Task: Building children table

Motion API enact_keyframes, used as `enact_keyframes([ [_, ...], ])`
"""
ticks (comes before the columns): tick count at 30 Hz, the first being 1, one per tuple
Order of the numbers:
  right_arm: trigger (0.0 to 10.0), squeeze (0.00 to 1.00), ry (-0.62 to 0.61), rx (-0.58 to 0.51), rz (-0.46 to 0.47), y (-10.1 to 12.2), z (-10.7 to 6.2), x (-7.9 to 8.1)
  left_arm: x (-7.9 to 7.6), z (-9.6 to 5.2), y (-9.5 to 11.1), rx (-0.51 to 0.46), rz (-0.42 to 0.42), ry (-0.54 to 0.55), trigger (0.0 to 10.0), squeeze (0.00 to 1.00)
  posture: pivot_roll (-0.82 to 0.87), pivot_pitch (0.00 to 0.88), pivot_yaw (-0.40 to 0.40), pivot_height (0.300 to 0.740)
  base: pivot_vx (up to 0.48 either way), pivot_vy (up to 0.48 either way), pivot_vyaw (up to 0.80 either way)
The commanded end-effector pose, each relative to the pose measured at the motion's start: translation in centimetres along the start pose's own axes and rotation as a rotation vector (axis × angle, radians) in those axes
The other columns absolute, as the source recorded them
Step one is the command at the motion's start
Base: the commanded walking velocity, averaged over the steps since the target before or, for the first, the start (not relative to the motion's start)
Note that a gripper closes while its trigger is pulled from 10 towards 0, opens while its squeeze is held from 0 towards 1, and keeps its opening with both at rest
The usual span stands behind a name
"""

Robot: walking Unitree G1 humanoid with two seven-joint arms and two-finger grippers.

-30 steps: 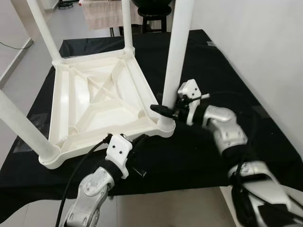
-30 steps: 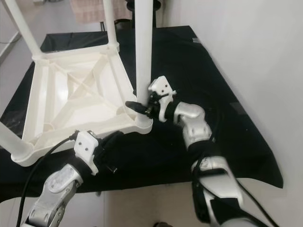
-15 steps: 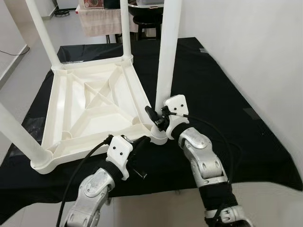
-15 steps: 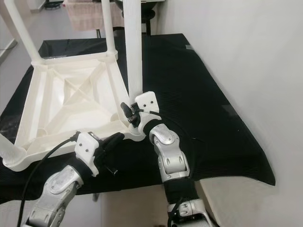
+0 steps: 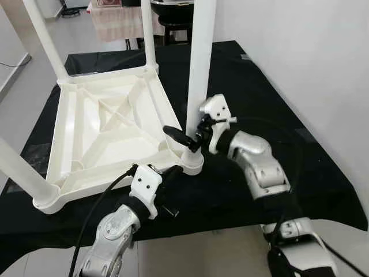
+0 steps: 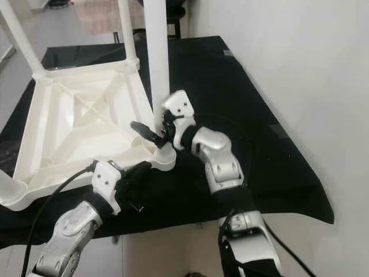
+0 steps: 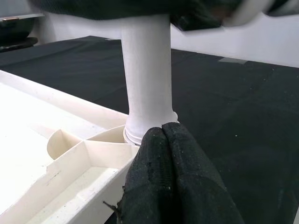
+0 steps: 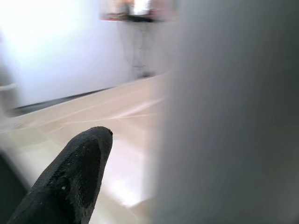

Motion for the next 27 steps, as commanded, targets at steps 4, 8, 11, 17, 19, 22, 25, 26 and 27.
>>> enact_keyframes([
  [4, 10.0, 0.0, 0.227, 0.055, 0.059, -0.4, 0.3, 0.8, 0.0, -0.2, -0.2, 0.01, 0.012, -0.007, 10.0, 0.0, 0.05, 0.095, -0.015, 0.74, 0.0, 0.0, 0.0],
  [8, 4.9, 0.0, 0.257, 0.094, 0.115, -1.2, 0.4, -0.1, 0.0, -0.2, -0.2, 0.011, 0.016, -0.005, 10.0, 0.0, 0.06, 0.095, -0.016, 0.74, 0.0, 0.0, 0.0],
  [11, 0.0, 0.0, 0.213, 0.092, 0.133, -1.2, 0.4, -1.2, 0.0, -0.2, -0.2, 0.011, 0.016, -0.005, 10.0, 0.0, 0.06, 0.1, -0.018, 0.74, 0.0, 0.0, 0.0],
  [17, 0.0, 0.0, 0.166, 0.06, 0.133, -1.0, -0.9, -2.3, -0.1, -0.2, -0.1, 0.008, 0.017, -0.004, 10.0, 0.0, 0.05, 0.109, -0.017, 0.74, 0.0, 0.0, 0.0],
  [19, 0.0, 0.0, 0.166, 0.06, 0.133, -1.0, -0.9, -2.3, -0.1, -0.2, -0.1, 0.008, 0.017, -0.004, 10.0, 0.0, 0.05, 0.109, -0.017, 0.74, 0.0, 0.0, 0.0],
  [22, 0.0, 0.0, 0.151, 0.062, 0.124, -1.5, -2.2, -2.6, -0.1, -0.2, 0.0, 0.008, 0.016, -0.005, 10.0, 0.0, 0.04, 0.113, -0.012, 0.74, 0.0, 0.0, 0.0],
  [25, 0.0, 0.0, 0.138, 0.064, 0.111, -2.0, -3.2, -2.7, 0.0, -0.2, -0.1, 0.008, 0.014, -0.006, 10.0, 0.0, 0.04, 0.114, -0.009, 0.74, 0.0, 0.0, 0.0],
  [26, 0.0, 0.0, 0.105, 0.064, 0.1, -2.4, -4.0, -2.8, 0.1, -0.3, 0.0, 0.008, 0.014, -0.006, 10.0, 0.0, 0.03, 0.117, -0.011, 0.74, 0.0, 0.0, 0.0],
  [27, 0.0, 0.0, 0.023, 0.069, 0.093, -3.1, -4.5, -3.0, 0.1, -0.3, 0.0, 0.008, 0.016, -0.005, 10.0, 0.0, 0.03, 0.121, -0.01, 0.74, 0.0, 0.0, 0.0],
])
Point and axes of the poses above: a point about 5 cm out from each wrist's last joint towards the gripper, its own z axis pointing out of the wrist towards the gripper, its own y axis along the axis of the wrist's last joint, x = y × z, the point moved 5 cm from there along z, pointing out of the wrist towards the gripper, and after that the axes turned 9 degrees about z, right-handed, at the moved point
